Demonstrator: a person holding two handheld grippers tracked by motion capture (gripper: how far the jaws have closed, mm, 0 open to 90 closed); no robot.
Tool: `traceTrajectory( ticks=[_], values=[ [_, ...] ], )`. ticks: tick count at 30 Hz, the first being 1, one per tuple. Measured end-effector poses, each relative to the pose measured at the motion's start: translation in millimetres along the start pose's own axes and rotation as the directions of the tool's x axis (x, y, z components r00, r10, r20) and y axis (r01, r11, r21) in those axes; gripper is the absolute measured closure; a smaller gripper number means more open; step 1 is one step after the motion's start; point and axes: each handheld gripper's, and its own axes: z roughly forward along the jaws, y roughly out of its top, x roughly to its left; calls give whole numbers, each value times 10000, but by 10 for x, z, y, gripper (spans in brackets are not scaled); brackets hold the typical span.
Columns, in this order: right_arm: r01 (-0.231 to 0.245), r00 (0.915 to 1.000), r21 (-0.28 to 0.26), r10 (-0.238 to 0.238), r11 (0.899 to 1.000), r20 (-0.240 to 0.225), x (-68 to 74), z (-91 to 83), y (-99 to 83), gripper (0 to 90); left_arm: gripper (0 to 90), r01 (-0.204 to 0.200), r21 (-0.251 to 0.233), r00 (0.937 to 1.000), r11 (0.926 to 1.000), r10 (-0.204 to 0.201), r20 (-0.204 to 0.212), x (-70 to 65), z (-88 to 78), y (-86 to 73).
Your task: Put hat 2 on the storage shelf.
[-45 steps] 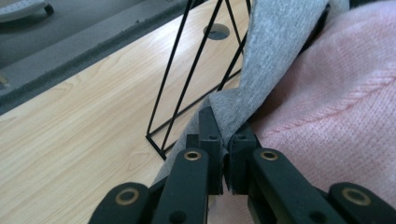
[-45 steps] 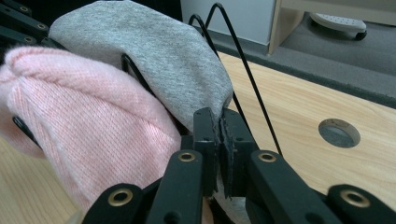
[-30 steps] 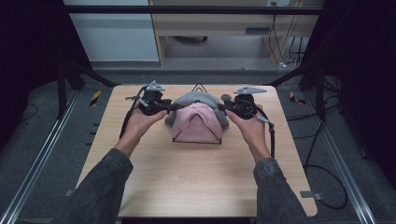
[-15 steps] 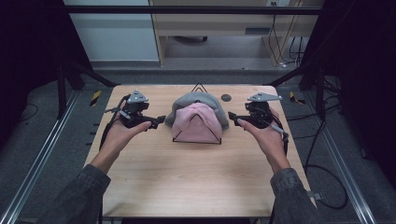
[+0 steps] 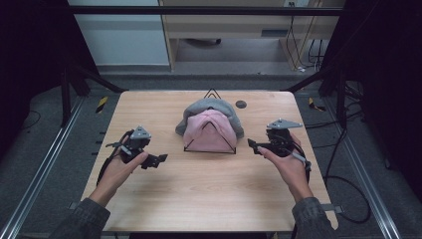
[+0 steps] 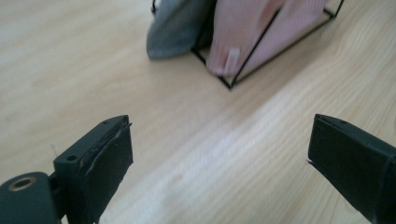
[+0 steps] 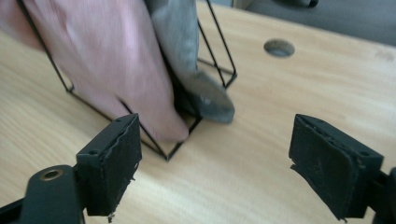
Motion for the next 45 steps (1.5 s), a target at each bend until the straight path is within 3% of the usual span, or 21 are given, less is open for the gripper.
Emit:
traceTrajectory(
  ticks=[2, 4, 6, 7, 10, 15, 16, 24, 30, 33, 37, 40, 45],
  values=[
    [4, 10000, 159, -3, 9999, -48, 33, 12, -122, 154, 61, 48, 182, 9997, 9998, -52, 244, -6, 46, -155],
    [21, 10000, 167, -20, 9999, -72, 52, 15, -163, 151, 60, -26, 279, 9996, 9996, 18, 285, -4, 60, -201],
    [94, 9999, 406, -89, 9991, -111, 75, 28, -243, 131, 61, -34, 680, 9998, 9977, 21, 194, -15, 108, -281],
    [86, 9999, 644, -77, 9979, -140, 87, 41, -335, 121, 64, -551, 1285, 9984, 9902, 563, -59, -34, 157, -342],
    [-14, 9997, 1070, 39, 9943, -239, 77, 52, -487, 107, 72, -706, 1650, 9972, 9838, 737, -126, -39, 187, -386],
    [-182, 9995, 1631, 219, 9864, -207, 22, 92, -670, 92, 61, -356, 1720, 9989, 9844, 404, -245, 49, 218, -443],
    [-392, 9988, 1723, 435, 9843, -210, -10, 133, -738, 94, 61, -113, 1769, 9993, 9842, 173, -326, 108, 252, -469],
    [-353, 9992, 2197, 388, 9749, -119, -4, 244, -839, 105, 53, -99, 2089, 9999, 9779, 84, 80, 136, 306, -548],
    [-273, 9994, 2340, 319, 9718, -158, 42, 283, -902, 91, 7, -188, 2035, 9998, 9789, 192, -1, 136, 334, -549],
    [-244, 9995, 2337, 286, 9720, -147, 68, 277, -912, 87, 0, -89, 1699, 9999, 9854, 110, -112, 138, 340, -587],
    [381, 9992, 1845, -397, 9821, 50, 158, 247, -1024, 62, 0, -17, 1398, 9999, 9902, 39, -157, 136, 332, -626],
    [430, 9991, 1530, -435, 9873, 0, 166, 231, -1074, 50, 0, -12, 1341, 9999, 9910, 35, -163, 135, 331, -632],
    [238, 9993, 1538, -280, 9878, 251, 111, 171, -1114, 51, 0, -17, 1323, 9999, 9912, 39, -165, 135, 330, -635]
  ],
)
